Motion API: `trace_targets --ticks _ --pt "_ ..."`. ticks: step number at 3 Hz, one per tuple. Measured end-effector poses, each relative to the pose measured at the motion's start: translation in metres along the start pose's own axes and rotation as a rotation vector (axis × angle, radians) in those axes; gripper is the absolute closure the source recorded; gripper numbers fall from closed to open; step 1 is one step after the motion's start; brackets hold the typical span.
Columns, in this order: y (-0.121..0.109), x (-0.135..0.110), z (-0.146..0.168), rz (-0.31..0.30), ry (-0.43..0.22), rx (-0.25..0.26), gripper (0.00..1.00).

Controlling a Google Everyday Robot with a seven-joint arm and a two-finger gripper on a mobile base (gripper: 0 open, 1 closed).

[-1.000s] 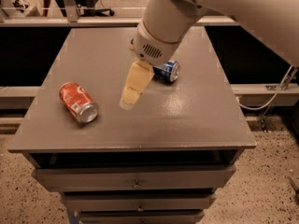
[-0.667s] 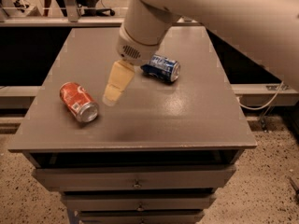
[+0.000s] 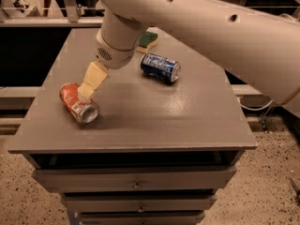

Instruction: Place coke can upright

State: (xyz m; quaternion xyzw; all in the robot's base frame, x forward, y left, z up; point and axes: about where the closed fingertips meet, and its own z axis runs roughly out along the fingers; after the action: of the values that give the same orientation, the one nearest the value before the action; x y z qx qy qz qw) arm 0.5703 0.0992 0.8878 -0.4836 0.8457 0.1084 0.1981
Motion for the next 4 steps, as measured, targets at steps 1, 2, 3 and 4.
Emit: trace_targets --ticks 1,2,3,4 --pt "0.009 -0.014 0.007 0.055 -0.029 -0.056 0.0" --pt "0.022 -0.028 0.015 0.081 -0.042 -0.108 0.0" --pt "0.038 -0.037 0.032 0.076 -0.004 -0.114 0.0" --pt "0.046 -0.041 0.049 0.071 0.059 -0.066 0.0"
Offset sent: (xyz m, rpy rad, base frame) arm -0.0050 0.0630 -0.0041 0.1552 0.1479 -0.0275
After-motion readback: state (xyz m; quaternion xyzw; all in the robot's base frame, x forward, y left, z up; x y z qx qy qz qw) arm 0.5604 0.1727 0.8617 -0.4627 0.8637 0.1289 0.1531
